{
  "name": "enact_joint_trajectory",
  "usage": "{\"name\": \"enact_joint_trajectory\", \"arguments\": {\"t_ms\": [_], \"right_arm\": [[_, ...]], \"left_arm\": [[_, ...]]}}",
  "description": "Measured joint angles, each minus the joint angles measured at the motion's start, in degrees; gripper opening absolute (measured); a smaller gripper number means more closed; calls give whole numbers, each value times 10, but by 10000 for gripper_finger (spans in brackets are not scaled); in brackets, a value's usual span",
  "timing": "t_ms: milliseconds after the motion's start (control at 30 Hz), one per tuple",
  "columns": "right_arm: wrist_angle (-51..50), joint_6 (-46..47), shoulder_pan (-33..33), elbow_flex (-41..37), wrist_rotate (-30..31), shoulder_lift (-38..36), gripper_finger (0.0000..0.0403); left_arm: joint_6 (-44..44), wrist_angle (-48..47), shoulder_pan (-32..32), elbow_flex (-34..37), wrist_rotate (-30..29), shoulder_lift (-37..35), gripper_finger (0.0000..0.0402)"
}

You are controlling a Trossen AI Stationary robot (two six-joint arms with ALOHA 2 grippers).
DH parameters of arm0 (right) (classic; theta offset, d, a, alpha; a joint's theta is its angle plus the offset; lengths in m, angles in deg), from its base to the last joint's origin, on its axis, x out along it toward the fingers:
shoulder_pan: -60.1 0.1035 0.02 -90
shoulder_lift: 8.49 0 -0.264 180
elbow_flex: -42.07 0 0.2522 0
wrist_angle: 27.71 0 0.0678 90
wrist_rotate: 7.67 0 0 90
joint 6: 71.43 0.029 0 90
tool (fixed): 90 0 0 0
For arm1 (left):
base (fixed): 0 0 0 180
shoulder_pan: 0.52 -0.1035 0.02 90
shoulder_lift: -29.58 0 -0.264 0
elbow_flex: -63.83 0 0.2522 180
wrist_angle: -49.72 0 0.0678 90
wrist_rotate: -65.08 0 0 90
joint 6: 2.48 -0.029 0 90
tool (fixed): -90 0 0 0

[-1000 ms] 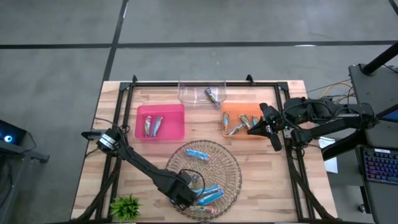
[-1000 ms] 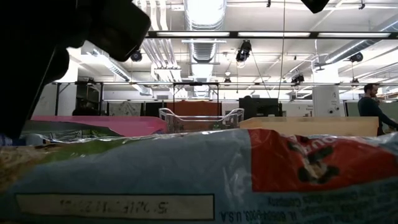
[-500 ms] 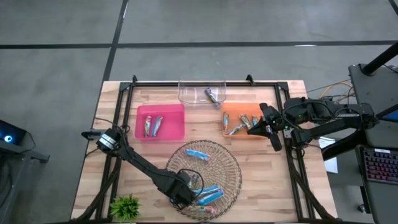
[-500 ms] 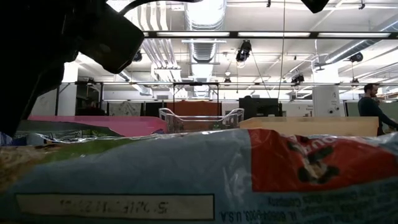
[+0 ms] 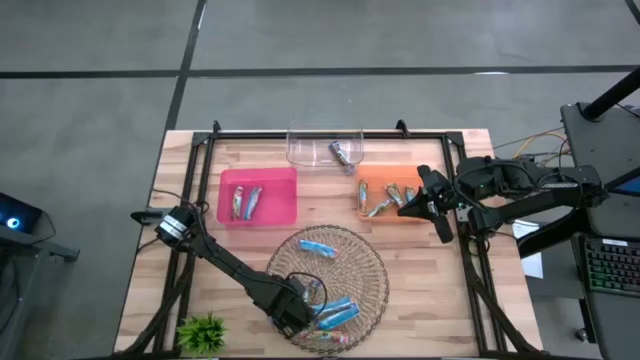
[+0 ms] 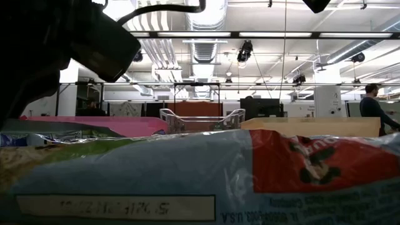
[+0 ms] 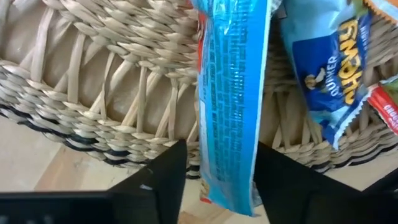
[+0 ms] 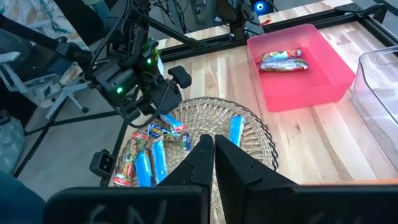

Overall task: Pick and place Granola Bars by type
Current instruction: Put the red granola bar into the pink bin

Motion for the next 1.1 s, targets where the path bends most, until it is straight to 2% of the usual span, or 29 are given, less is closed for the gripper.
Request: {"name": "enact_joint_trajectory", "arguments": {"t_ms": [267,433,800,1100], "right_arm": [[0,-6,0,0,15,0,8],[0,-7,0,0,15,0,8],[0,-8,0,0,15,0,8],[1,-8,0,0,15,0,8]], "left_arm": [[-8,7,-2,0,3,0,85],[-10,12,-3,0,5,0,54],[-14,10,-4,-1,10,-5,47],[-29,-38,-15,-12,7,-37,46]]}}
